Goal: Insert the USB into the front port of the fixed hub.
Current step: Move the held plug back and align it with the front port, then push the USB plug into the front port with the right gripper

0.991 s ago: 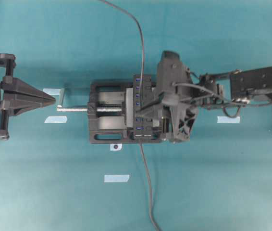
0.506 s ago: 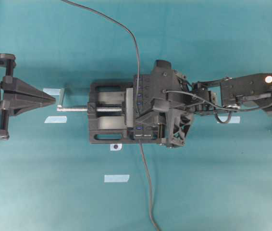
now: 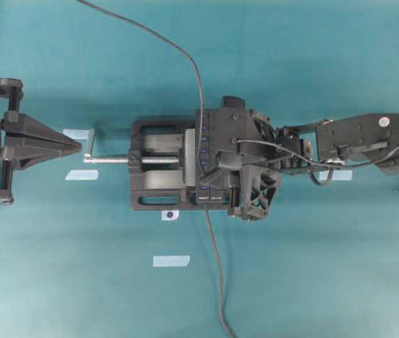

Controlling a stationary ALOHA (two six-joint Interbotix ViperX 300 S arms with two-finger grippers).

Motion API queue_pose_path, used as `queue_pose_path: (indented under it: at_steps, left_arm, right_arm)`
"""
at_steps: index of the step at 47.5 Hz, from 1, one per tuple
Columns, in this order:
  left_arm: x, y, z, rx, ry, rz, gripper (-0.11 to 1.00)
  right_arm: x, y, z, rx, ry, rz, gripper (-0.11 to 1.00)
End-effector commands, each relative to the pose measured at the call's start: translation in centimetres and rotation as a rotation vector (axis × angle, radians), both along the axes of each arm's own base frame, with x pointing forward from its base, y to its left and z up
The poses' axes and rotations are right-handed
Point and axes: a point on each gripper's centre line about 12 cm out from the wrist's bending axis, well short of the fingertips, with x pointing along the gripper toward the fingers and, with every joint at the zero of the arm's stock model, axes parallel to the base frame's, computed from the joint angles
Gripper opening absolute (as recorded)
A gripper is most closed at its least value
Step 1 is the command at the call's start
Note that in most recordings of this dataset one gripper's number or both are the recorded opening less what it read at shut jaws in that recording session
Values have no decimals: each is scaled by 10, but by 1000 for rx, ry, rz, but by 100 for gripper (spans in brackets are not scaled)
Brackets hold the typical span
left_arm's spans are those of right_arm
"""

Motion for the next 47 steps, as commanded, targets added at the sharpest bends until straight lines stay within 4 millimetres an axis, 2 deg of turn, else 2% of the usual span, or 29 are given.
queue_pose_path:
  at_steps: [1,47]
  left_arm:
    - [2,0,5,1,-17,-2,0]
    - [1,0,4,1,-14,-2,0]
  right_arm:
    - [3,5,10,17,-36,-2,7]
    - [7,2,-4,12,-21,-7,7]
